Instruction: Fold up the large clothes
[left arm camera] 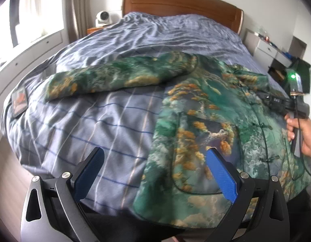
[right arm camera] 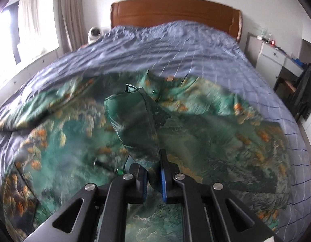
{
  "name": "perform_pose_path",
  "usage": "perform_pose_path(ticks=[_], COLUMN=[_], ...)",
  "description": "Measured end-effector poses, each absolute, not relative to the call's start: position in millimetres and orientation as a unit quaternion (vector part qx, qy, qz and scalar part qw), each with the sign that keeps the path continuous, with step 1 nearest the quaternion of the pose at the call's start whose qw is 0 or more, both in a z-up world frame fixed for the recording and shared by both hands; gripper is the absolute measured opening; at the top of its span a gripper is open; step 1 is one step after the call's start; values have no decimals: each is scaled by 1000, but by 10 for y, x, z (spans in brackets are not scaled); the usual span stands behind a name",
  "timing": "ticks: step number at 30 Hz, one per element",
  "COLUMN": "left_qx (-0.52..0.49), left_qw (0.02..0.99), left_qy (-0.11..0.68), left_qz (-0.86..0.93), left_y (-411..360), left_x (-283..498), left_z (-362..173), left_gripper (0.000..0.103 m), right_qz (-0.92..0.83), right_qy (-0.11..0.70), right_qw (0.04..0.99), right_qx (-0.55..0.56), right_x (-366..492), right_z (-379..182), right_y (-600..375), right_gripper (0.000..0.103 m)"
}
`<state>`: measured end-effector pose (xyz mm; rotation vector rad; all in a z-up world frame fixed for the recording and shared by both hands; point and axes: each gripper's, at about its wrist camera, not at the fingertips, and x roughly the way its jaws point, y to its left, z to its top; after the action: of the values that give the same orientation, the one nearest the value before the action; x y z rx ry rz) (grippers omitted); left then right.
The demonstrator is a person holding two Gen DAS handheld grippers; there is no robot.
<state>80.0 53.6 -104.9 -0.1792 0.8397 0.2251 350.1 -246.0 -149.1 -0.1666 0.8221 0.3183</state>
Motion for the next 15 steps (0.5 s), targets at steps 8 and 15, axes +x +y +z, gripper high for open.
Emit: perform_pose_path(ticks=[8,15], left_qx=[-71,-82], left_qw=[900,865], left_qy=[429,469], left_qz=[-5,-157], left_y=[159,-518], left_x=[1545,2812], left_z=[-896,-914], left_gripper=[101,89], right_qz=[230,262], right_qy=[436,419], right_qw=[868,869], right_qx=[-62,0], right_x=[3327,2909], right_z=[-1625,-1377], right_y=[-2440,-2806], right_gripper=[59,59])
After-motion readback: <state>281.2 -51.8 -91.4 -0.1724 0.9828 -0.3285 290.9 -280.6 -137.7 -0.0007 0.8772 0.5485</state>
